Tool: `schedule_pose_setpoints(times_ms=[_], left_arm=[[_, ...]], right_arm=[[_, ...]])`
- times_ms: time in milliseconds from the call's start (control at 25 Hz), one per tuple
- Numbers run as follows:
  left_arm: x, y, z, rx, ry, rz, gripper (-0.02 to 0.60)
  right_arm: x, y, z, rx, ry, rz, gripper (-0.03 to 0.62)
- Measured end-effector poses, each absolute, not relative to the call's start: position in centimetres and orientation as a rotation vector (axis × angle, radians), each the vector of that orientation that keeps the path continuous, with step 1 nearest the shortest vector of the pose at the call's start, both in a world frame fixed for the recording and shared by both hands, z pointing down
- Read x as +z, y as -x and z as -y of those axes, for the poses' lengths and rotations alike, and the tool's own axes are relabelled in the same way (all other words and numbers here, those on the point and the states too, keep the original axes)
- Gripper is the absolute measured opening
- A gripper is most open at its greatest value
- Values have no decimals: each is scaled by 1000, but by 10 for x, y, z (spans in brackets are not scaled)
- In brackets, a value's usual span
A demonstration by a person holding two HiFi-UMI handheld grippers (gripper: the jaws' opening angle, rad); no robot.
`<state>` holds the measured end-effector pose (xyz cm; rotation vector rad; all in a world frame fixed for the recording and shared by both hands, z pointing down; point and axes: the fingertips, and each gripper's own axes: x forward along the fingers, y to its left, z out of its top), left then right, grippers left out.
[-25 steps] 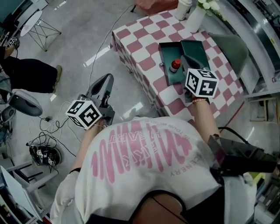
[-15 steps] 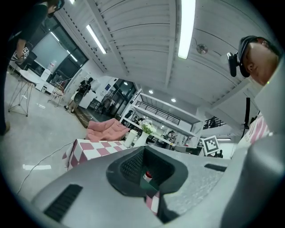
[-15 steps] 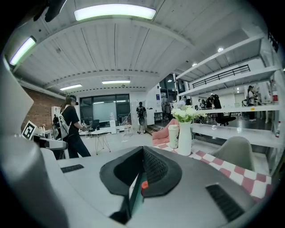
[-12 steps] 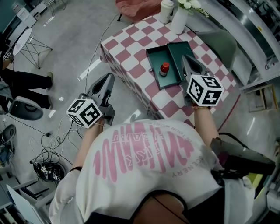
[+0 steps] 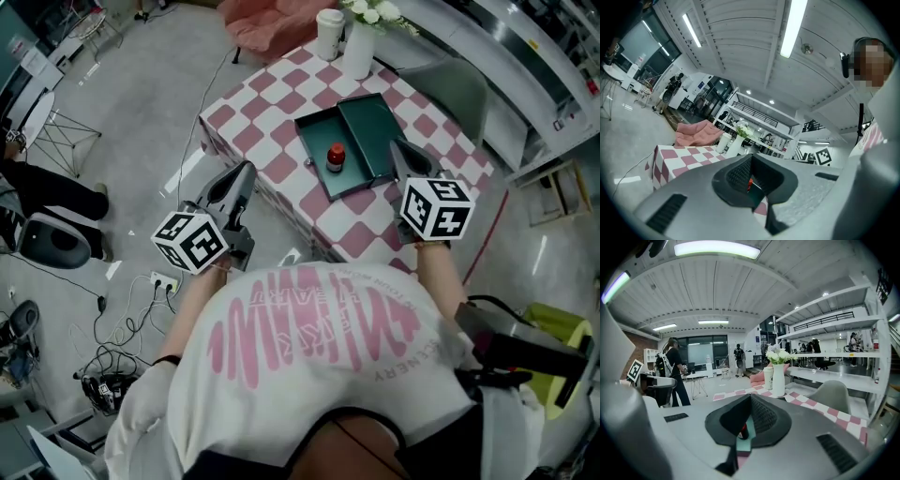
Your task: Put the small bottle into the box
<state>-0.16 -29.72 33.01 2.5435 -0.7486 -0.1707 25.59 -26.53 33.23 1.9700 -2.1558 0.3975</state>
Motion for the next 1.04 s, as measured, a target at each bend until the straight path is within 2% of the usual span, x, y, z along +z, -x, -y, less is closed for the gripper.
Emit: schedule_pose_setpoints(times_ms=[320,1040], left_arm=[[334,-20,294,-131,-2562,682,6],[342,-23,293,-99,-2550,666,7]], right_arm=[[345,-269,249,451,-1996,2109,6],[360,-273,243,533,-1984,2102,6]])
